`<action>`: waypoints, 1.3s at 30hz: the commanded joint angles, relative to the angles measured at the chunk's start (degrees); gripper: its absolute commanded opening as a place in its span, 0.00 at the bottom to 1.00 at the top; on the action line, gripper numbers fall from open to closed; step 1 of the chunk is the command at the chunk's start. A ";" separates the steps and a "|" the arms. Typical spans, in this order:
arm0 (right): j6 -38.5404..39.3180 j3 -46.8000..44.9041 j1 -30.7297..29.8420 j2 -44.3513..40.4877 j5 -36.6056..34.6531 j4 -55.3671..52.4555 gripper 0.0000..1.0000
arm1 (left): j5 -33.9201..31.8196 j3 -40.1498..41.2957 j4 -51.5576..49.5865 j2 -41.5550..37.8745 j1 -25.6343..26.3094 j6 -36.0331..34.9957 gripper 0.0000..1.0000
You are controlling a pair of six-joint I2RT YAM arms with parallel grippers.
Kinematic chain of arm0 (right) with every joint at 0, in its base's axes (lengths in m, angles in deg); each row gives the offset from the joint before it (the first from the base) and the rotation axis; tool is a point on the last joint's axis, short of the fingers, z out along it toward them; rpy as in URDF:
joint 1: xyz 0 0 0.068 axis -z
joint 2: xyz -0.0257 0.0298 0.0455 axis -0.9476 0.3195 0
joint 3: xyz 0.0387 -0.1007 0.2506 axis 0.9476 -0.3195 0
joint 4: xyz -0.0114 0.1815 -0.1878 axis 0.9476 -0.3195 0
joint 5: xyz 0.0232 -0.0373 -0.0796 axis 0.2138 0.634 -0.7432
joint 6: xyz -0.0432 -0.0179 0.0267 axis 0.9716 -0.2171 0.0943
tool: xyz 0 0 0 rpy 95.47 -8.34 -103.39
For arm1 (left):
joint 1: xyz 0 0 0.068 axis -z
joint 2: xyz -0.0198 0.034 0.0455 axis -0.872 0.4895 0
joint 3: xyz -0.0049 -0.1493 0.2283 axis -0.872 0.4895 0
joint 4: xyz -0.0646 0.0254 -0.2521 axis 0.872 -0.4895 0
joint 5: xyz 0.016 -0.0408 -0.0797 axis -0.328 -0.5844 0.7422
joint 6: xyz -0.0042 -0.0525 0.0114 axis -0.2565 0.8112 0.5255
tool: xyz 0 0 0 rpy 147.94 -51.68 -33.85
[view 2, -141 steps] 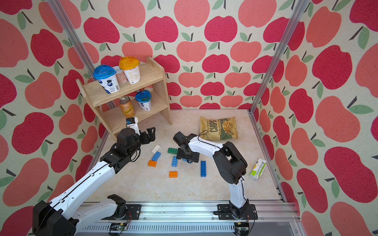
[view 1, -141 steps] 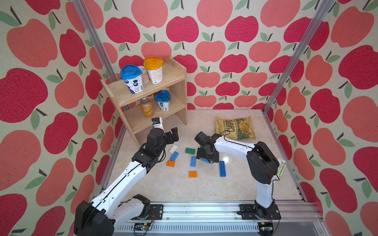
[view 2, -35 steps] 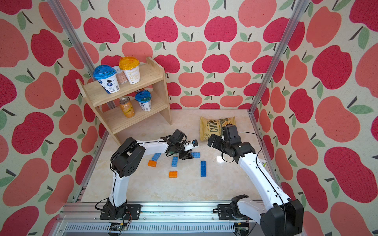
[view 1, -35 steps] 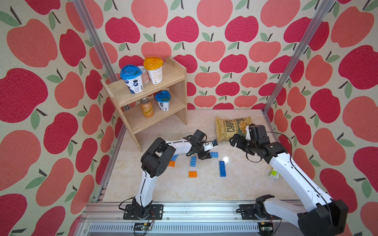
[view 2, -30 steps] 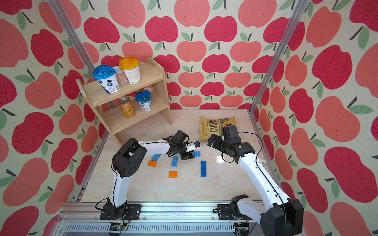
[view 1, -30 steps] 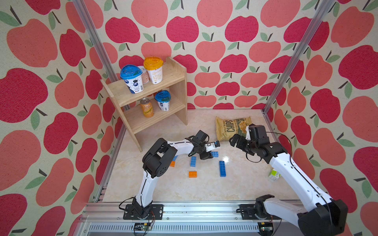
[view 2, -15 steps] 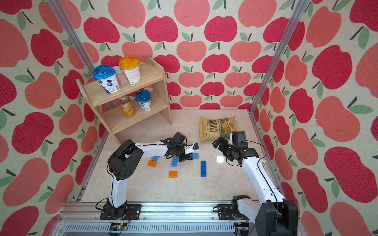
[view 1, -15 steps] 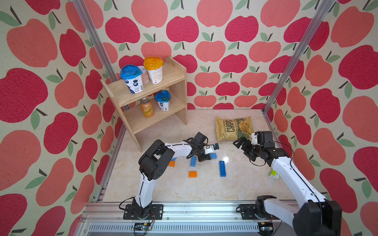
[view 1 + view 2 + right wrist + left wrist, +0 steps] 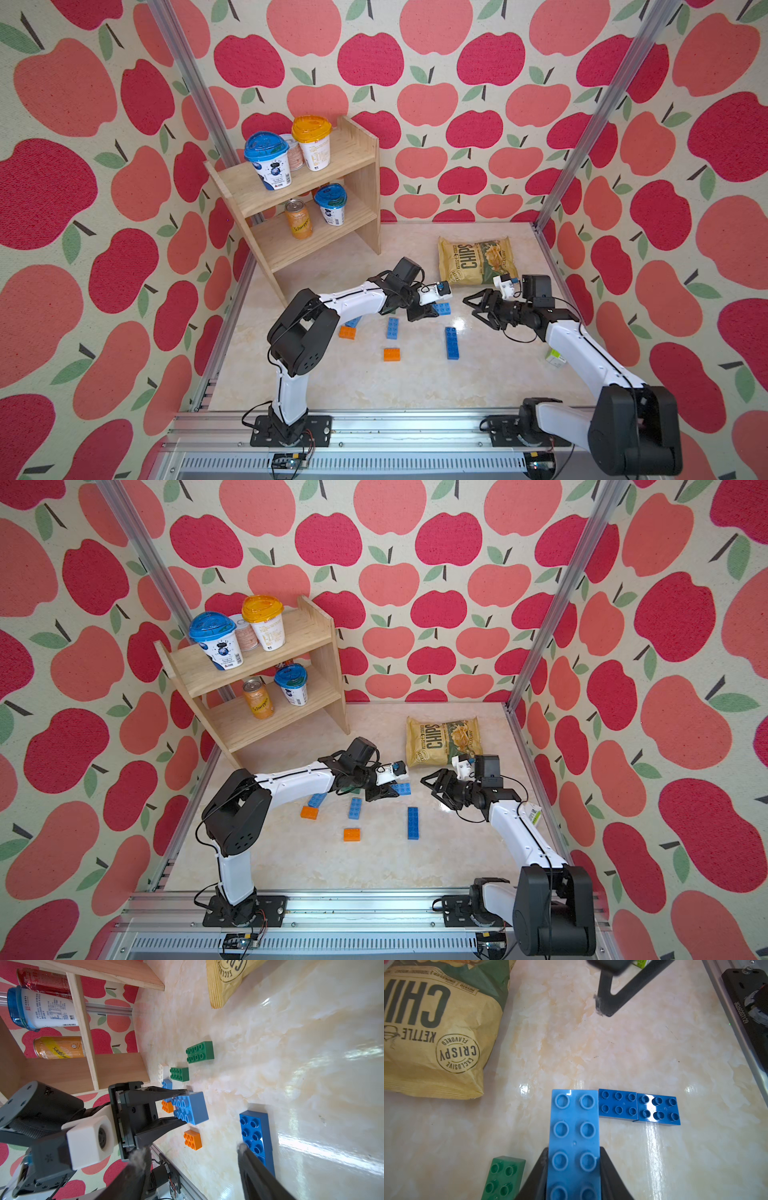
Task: Assemble a rectangle with lego
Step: Pick up the lego brick from the center of the board.
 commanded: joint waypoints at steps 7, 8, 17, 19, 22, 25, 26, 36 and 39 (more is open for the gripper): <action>6.11 -0.82 0.28 3.83 8.79 2.85 0.62 | 6.75 -3.93 -2.68 -1.34 1.12 -0.27 0.00; 6.20 -1.14 0.29 4.42 9.49 3.60 0.61 | 6.87 -4.25 -2.98 -1.26 1.19 -0.35 0.00; 7.56 -0.47 -1.07 10.51 14.22 6.51 0.51 | 7.59 -6.00 -3.94 -0.41 1.59 -0.59 0.00; 8.12 0.30 -1.58 11.93 14.81 6.37 0.48 | 7.58 -6.45 -4.32 -0.07 1.68 -0.66 0.00; 8.65 1.58 -2.57 13.83 15.56 6.37 0.45 | 7.34 -6.78 -4.41 0.17 1.78 -0.62 0.00; 9.02 2.42 -2.96 14.76 15.60 6.03 0.44 | 7.07 -6.84 -4.65 0.46 1.78 -0.84 0.00; 9.10 2.62 -3.10 14.95 15.65 5.96 0.43 | 6.98 -6.91 -4.60 0.49 1.77 -0.82 0.00; 9.80 3.81 -3.76 16.62 17.00 4.98 0.29 | 6.37 -7.18 -3.89 1.10 1.69 -0.74 0.00; 10.13 4.06 -3.76 17.29 17.60 4.62 0.13 | 6.19 -6.87 -3.08 0.98 1.65 -0.21 0.00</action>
